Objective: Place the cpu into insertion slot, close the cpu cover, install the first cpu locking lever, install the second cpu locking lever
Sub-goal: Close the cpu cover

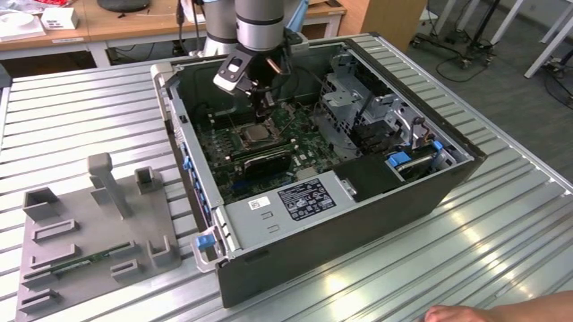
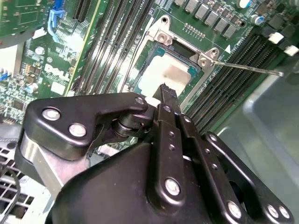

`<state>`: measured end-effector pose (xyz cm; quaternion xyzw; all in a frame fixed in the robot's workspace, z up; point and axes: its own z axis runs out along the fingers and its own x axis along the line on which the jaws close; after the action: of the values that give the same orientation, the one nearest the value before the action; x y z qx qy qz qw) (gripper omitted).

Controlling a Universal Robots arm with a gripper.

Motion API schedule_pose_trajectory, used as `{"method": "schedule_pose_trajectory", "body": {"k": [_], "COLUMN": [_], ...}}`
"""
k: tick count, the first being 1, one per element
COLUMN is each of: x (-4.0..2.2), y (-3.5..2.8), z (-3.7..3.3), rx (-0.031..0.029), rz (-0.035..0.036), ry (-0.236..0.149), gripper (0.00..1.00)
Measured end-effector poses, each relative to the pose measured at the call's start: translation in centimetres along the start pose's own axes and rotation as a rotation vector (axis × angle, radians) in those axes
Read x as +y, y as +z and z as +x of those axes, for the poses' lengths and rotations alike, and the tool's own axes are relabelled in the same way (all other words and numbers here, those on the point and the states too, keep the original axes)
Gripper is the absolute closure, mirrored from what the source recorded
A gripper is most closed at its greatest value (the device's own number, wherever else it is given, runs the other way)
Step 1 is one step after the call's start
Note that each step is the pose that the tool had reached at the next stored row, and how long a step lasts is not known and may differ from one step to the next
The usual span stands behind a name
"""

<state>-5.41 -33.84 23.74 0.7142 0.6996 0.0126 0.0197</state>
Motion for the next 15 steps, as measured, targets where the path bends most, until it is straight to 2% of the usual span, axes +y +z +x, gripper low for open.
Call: {"method": "schedule_pose_trajectory", "body": {"k": [9,10,15], "x": [0.11,0.13,0.17], "y": [-2.36,-2.82,-3.72], "z": [-0.02,-0.03,-0.04], "rx": [-0.0001,-0.0002,-0.0001], "rz": [0.0001,0.0001,0.0001], "ry": [0.000,0.000,0.000], "gripper": [0.90,0.90,0.90]}}
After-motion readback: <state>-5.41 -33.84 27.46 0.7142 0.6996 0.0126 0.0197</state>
